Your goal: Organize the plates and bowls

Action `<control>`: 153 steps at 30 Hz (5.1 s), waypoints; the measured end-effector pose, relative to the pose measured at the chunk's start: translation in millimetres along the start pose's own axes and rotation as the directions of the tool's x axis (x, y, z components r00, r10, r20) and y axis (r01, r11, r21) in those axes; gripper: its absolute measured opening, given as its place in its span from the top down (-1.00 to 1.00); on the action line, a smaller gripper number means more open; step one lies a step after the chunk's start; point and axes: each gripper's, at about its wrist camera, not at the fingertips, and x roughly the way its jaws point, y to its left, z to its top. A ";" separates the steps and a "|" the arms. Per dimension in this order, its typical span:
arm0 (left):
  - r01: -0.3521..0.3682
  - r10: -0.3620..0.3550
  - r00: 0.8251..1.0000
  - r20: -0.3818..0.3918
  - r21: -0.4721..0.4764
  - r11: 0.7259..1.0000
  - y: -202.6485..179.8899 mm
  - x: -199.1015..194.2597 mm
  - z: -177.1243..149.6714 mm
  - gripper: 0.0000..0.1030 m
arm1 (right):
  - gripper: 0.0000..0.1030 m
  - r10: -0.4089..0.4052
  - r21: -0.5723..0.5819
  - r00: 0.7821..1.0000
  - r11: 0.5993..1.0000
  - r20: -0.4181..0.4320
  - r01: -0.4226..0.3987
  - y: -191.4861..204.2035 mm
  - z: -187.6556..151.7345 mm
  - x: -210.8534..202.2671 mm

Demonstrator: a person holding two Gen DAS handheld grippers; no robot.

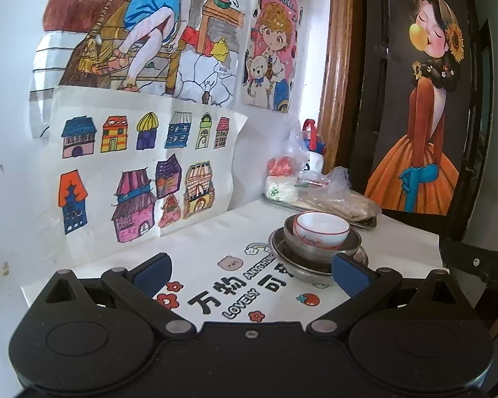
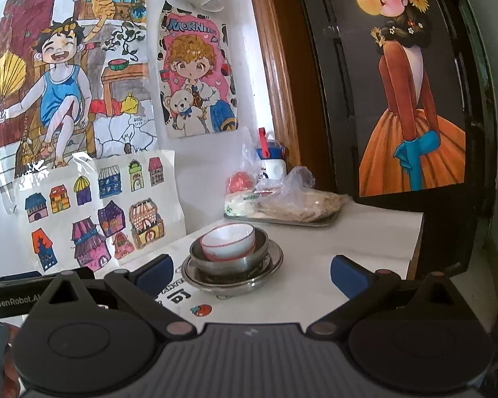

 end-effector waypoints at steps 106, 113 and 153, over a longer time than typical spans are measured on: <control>-0.067 0.068 0.995 -0.067 0.004 0.998 10.9 12.0 -43.9 -0.98 | -1.00 -0.033 0.008 0.995 0.999 -0.099 0.034 0.0 -48.4 19.8; -0.064 0.064 0.996 -0.068 0.003 0.998 9.5 12.3 -44.6 -0.98 | -1.00 -0.033 0.009 0.995 0.999 -0.099 0.034 -0.3 -48.7 19.7; -0.051 0.049 0.993 -0.111 -0.017 0.999 9.4 15.4 -45.8 -0.98 | -1.00 -0.034 0.009 0.994 0.999 -0.102 0.035 0.7 -50.0 20.5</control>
